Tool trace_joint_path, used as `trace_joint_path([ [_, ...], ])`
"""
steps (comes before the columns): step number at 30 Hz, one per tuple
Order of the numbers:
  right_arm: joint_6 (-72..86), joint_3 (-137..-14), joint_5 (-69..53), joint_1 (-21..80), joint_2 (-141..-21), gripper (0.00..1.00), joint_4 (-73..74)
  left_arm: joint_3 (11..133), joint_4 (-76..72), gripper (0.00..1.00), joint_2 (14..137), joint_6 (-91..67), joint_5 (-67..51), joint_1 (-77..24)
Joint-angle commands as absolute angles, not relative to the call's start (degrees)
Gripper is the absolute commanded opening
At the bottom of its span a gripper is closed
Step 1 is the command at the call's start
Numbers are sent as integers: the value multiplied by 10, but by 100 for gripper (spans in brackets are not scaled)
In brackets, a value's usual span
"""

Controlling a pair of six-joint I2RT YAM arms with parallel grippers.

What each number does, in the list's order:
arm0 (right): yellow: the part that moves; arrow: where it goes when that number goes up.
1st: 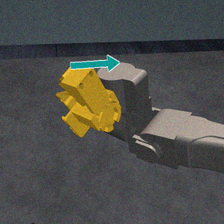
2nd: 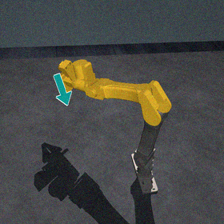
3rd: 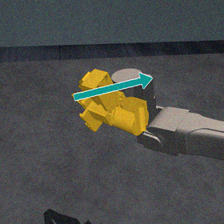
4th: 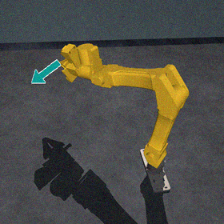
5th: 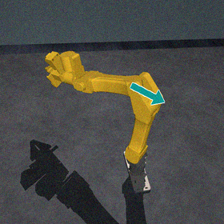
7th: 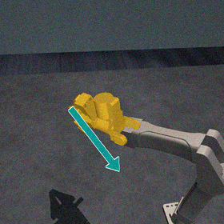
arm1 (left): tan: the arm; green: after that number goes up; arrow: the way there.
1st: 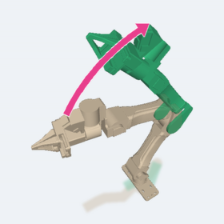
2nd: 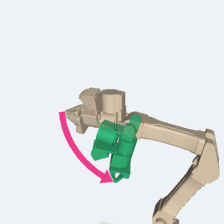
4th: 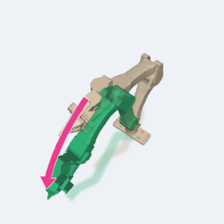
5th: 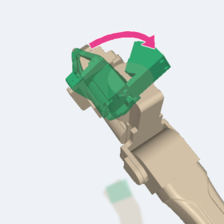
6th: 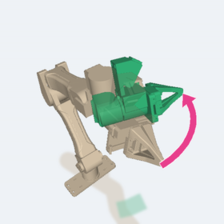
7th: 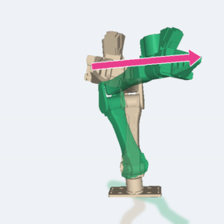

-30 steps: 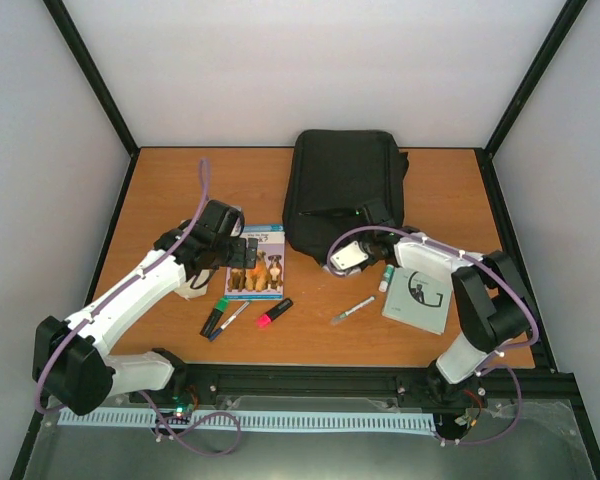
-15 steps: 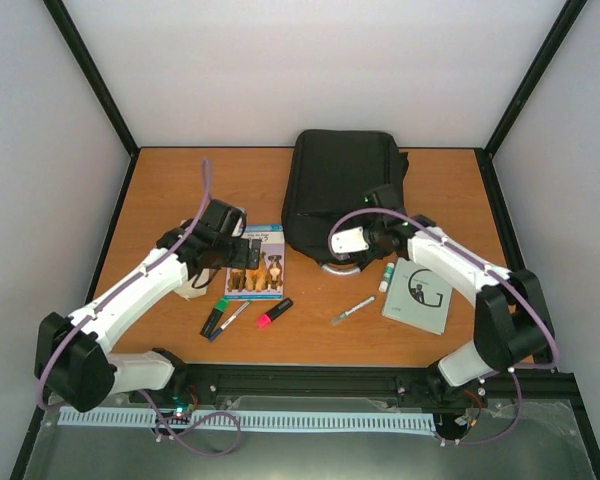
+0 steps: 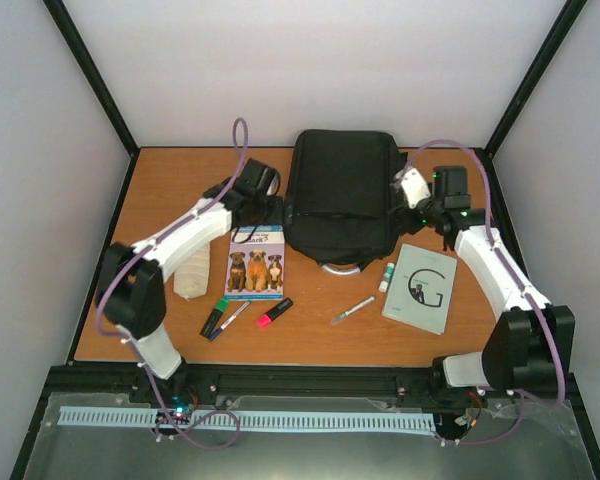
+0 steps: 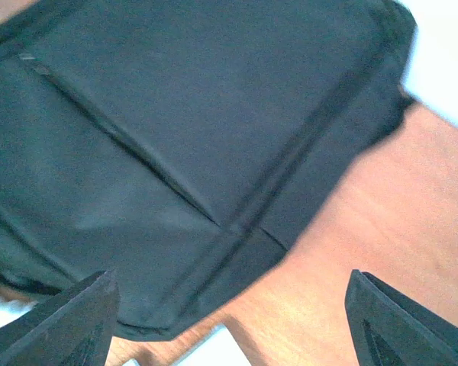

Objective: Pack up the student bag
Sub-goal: Adjust the student bag at the center of the board.

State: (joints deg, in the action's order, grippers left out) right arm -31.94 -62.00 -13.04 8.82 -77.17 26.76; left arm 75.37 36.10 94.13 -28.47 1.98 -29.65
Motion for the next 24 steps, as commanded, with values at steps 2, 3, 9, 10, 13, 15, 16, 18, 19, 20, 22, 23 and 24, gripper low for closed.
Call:
trace_joint_path([
  [2, -135, -634, -181, -7, -851, 84, 260, 905, 346, 100, 1068, -286, 39, -292],
  [3, -130, -640, -183, -23, -875, 84, 261, 929, 348, 100, 1096, -283, 41, -289],
  [9, -122, -734, -212, -59, -1041, 86, 297, 1061, 344, 100, 1257, -296, -7, -257],
  [10, -119, -751, -214, -60, -1064, 86, 300, 1079, 347, 100, 1282, -296, -13, -254],
  [13, -107, -808, -239, -59, -1133, 90, 318, 1094, 337, 97, 1321, -298, -33, -252],
  [15, -104, -841, -256, -53, -1167, 89, 332, 1062, 299, 94, 1315, -313, -65, -252],
  [16, -106, -854, -261, -48, -1180, 88, 340, 1037, 273, 93, 1305, -322, -82, -252],
  [18, -112, -874, -266, -35, -1198, 84, 350, 986, 223, 91, 1279, -338, -107, -253],
  [19, -114, -880, -268, -27, -1203, 82, 353, 962, 206, 90, 1265, -343, -113, -253],
  [20, -115, -886, -268, -19, -1208, 81, 356, 940, 188, 89, 1250, -346, -116, -254],
  [22, -116, -897, -261, -5, -1212, 79, 358, 893, 165, 88, 1217, -350, -119, -256],
  [23, -114, -900, -256, 0, -1213, 79, 355, 878, 160, 88, 1206, -352, -117, -256],
  [24, -110, -903, -253, 2, -1212, 79, 352, 865, 158, 87, 1195, -352, -114, -257],
])
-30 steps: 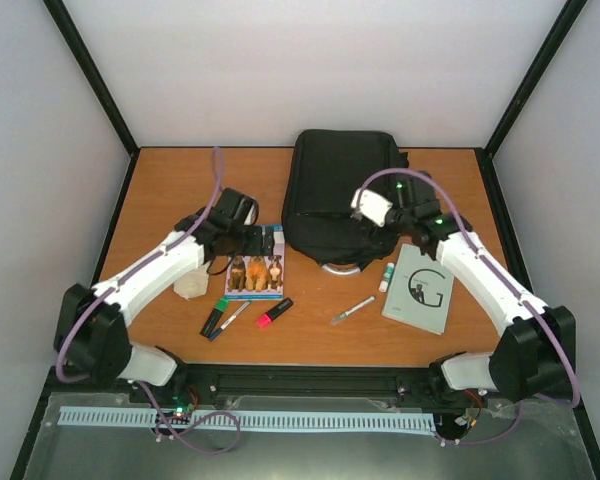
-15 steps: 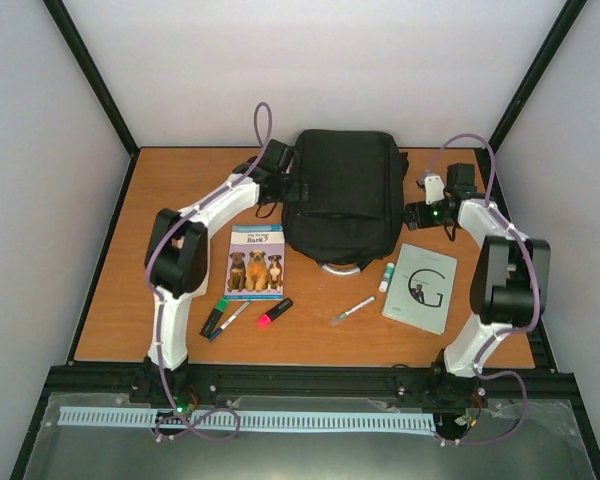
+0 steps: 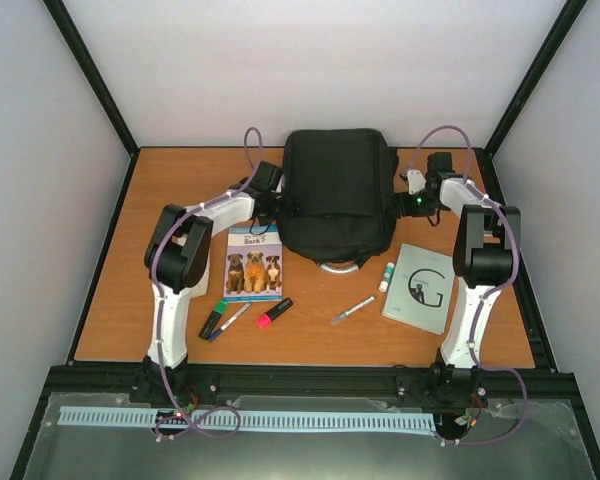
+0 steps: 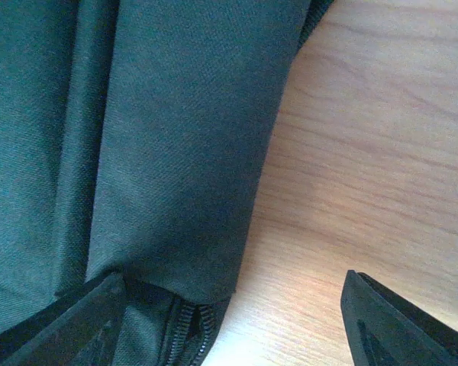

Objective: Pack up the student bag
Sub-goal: Adjust the student bag at the center of the board, then pick up the stationery from the center of the board.

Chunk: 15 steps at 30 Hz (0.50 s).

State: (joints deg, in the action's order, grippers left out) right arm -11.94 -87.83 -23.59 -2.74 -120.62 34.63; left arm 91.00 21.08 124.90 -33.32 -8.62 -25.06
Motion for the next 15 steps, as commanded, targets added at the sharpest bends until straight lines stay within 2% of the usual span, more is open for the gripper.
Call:
trace_joint_path([
  [1, -106, -907, -250, 2, -1212, 79, 350, 854, 157, 87, 1187, -351, -112, -257],
  [5, -95, -906, -229, -14, -1187, 80, 351, 842, 195, 89, 1159, -346, -57, -257],
  [10, -105, -847, -231, -73, -1078, 85, 369, 828, 237, 95, 1075, -345, 35, -256],
  [15, -197, -777, -201, -118, -979, 88, 440, 818, 244, 95, 992, -344, 21, -270],
])
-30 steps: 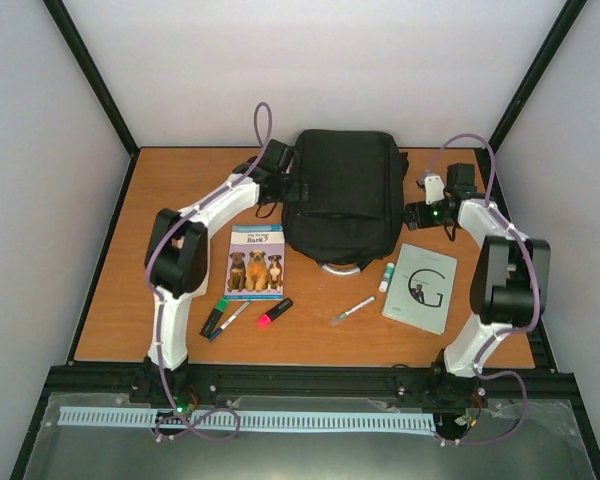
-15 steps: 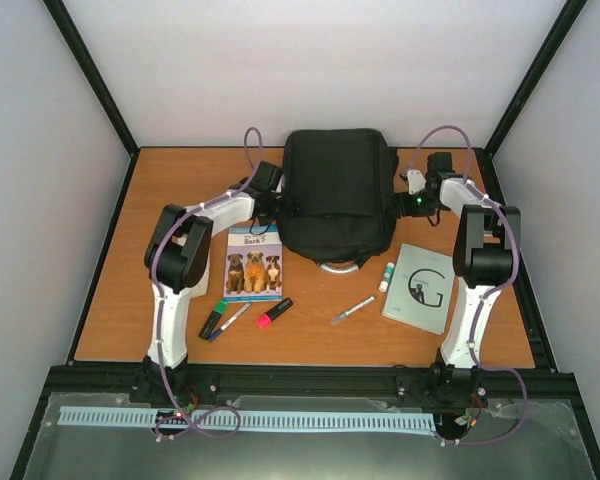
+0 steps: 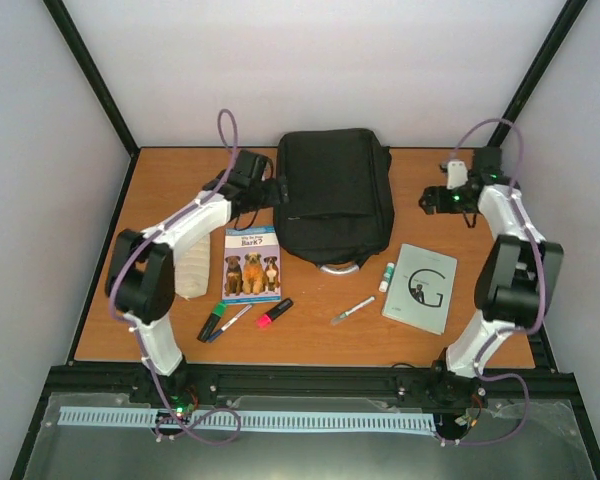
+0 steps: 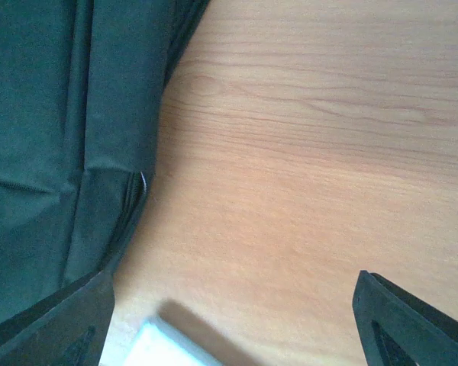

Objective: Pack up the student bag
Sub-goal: Pick up the stationery from the center of the board.

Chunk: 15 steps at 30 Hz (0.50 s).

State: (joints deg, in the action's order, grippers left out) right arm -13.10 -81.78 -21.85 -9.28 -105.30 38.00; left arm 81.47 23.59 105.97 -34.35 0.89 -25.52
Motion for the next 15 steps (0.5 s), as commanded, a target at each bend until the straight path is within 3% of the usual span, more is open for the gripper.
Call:
trace_joint_path([
  [1, -212, -758, -199, -127, -959, 88, 452, 820, 244, 93, 984, -337, 6, -280],
  [8, -290, -614, -151, -189, -833, 88, 489, 880, 297, 85, 1000, -275, -72, -391],
  [15, -322, -530, -132, -224, -764, 87, 485, 939, 361, 76, 1078, -227, -33, -494],
])
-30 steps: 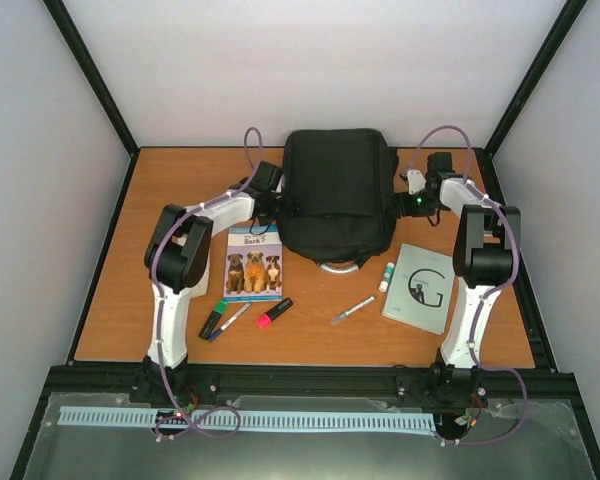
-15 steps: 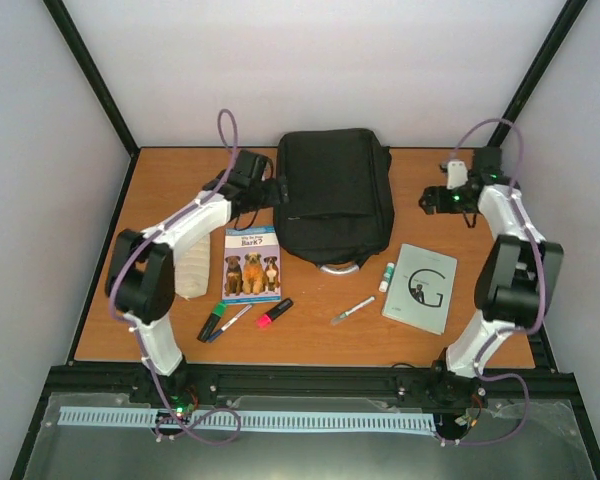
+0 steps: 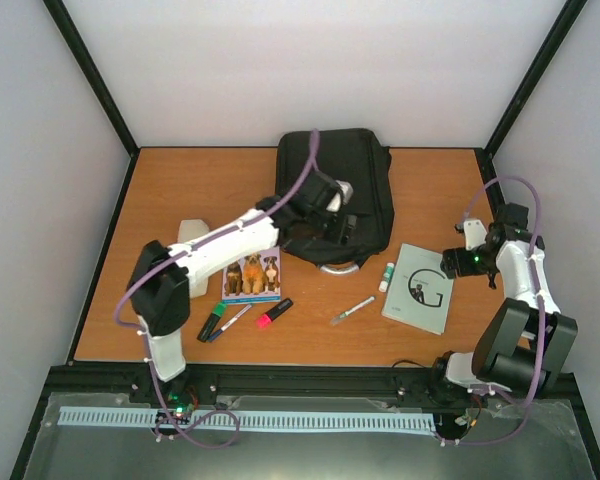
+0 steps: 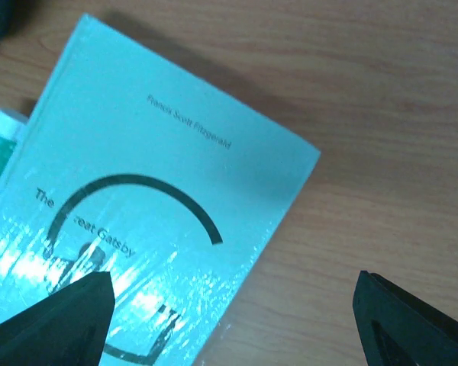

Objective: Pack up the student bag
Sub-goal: Pick up the stationery from the center of the board.

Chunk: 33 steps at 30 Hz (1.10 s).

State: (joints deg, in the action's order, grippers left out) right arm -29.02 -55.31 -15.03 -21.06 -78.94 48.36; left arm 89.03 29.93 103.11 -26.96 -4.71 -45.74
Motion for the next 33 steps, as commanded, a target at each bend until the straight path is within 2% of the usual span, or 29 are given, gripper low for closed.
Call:
trace_joint_path([
  [1, -322, -524, -132, -228, -763, 87, 482, 953, 374, 73, 1094, -223, -30, -505],
  [11, -301, -514, -154, -264, -748, 86, 464, 1072, 418, 56, 1237, -204, -15, -579],
  [18, -295, -496, -164, -265, -733, 86, 449, 1127, 433, 50, 1297, -199, -14, -606],
  [20, -295, -489, -165, -265, -732, 86, 447, 1136, 434, 46, 1309, -202, -16, -610],
  [33, -301, -460, -161, -268, -723, 86, 422, 1204, 454, 46, 1385, -208, -9, -618],
])
